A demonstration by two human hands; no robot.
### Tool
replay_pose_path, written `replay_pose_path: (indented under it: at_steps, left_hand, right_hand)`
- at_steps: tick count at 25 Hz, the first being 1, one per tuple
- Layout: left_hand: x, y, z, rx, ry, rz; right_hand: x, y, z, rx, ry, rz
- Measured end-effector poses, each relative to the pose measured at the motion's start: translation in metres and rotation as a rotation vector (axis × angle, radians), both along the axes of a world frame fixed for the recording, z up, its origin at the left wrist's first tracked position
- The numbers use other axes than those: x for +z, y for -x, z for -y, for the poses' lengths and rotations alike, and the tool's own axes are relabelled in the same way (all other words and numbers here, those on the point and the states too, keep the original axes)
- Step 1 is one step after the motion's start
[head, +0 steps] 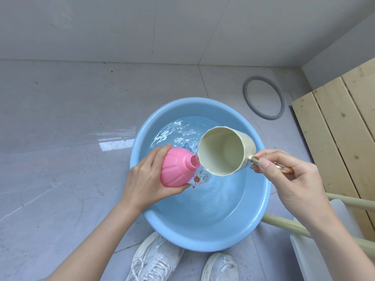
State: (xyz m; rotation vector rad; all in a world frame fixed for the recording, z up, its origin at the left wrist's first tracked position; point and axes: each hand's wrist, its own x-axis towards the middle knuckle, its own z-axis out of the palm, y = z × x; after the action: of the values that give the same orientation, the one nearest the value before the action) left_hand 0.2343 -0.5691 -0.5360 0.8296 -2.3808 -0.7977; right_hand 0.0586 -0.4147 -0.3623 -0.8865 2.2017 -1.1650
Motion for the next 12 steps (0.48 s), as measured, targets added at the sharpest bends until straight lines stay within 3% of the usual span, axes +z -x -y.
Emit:
replay_pose_path:
  at_steps: [12]
  left_hand:
    - [0.0016, 0.0008, -0.0004, 0.013, -0.001, -0.012]
  right_hand:
    - [0.0024, 0.0005, 0.0006, 0.012, -0.013, -0.045]
